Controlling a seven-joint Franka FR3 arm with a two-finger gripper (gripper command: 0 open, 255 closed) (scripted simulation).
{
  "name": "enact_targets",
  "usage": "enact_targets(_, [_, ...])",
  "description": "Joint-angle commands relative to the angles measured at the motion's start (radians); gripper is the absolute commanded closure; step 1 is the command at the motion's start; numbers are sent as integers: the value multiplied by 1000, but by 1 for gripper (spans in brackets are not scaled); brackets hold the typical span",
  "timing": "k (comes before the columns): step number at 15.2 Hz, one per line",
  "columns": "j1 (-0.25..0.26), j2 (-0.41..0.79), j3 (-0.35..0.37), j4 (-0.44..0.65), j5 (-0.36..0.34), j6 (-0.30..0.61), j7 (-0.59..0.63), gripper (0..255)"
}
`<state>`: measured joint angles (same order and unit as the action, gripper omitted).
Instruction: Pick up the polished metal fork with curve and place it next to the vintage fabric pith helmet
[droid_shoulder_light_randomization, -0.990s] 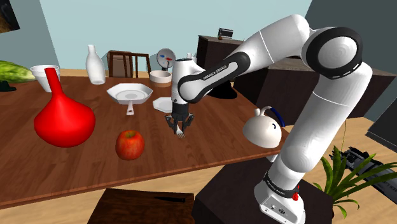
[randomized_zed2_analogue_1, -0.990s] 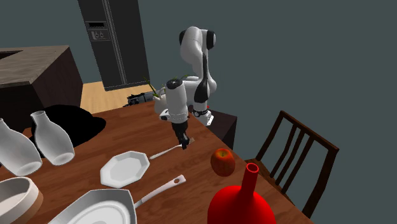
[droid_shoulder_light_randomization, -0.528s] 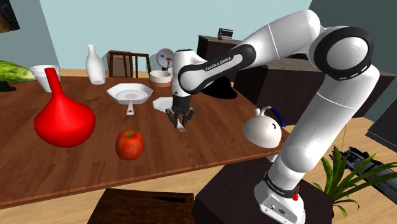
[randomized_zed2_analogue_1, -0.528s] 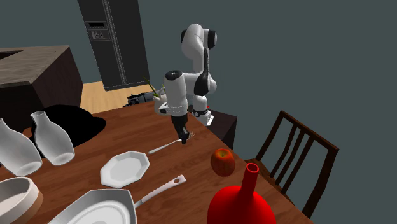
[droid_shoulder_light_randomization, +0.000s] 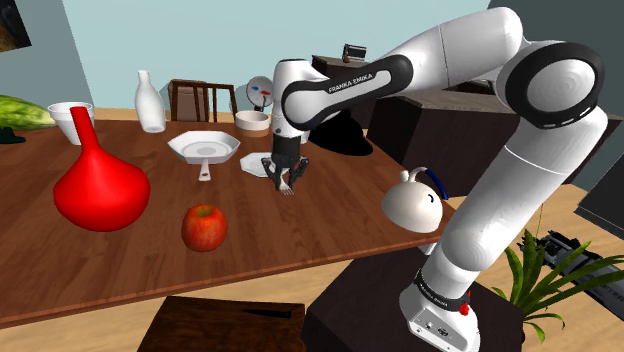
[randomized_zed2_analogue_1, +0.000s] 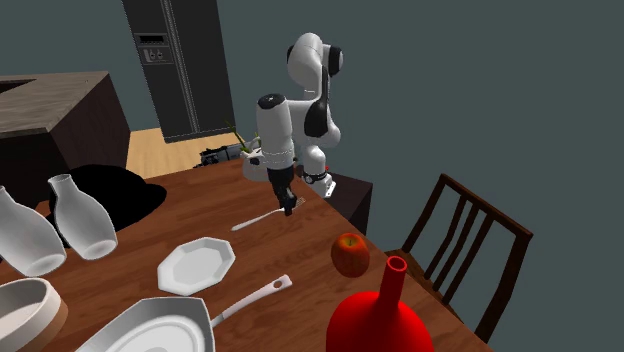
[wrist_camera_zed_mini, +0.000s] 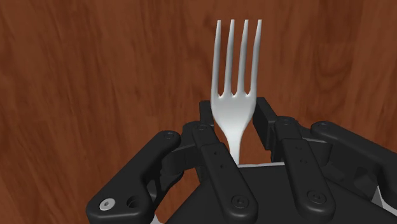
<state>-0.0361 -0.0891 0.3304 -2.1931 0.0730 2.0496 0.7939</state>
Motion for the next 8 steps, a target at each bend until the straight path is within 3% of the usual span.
enact_targets(1, [0, -12, -1, 17, 3, -29, -1, 255])
enact_targets(8, [-1, -42, -5, 82, 9, -123, -4, 255])
